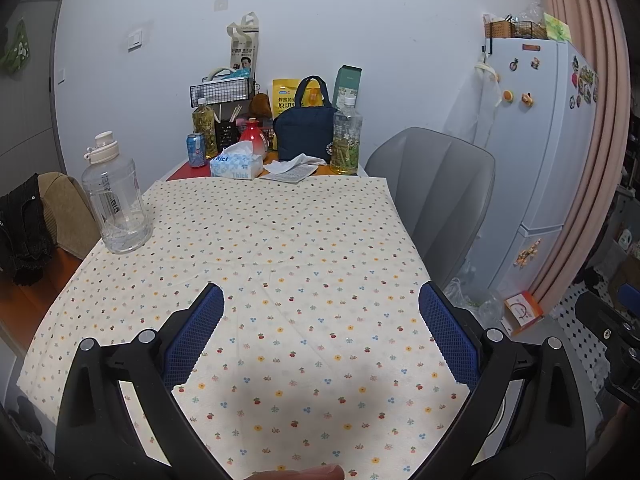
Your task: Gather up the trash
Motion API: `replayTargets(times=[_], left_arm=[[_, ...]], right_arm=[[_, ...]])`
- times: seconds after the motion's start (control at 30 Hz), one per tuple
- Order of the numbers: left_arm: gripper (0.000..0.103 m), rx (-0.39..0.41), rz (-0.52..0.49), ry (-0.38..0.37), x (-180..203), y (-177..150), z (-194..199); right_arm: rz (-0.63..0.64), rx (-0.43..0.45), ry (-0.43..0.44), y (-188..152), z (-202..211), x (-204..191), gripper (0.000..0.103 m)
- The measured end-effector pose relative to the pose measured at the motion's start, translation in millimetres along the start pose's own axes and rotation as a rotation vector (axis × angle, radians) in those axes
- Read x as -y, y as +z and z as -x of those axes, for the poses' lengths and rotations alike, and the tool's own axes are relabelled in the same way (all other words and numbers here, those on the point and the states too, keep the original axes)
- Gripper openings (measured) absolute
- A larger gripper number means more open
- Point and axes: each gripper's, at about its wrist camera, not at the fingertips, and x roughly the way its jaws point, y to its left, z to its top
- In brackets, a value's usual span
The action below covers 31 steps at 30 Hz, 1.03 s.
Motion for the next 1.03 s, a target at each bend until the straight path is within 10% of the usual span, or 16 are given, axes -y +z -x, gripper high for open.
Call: replayTargets(times=[1.03], left_arm=[[0.097, -0.005, 0.012, 0.001, -4.4, -2.5, -3.8]], right_arm=[[0.005, -0.008, 0.003, -0.4, -1.5, 0.2, 0.095]])
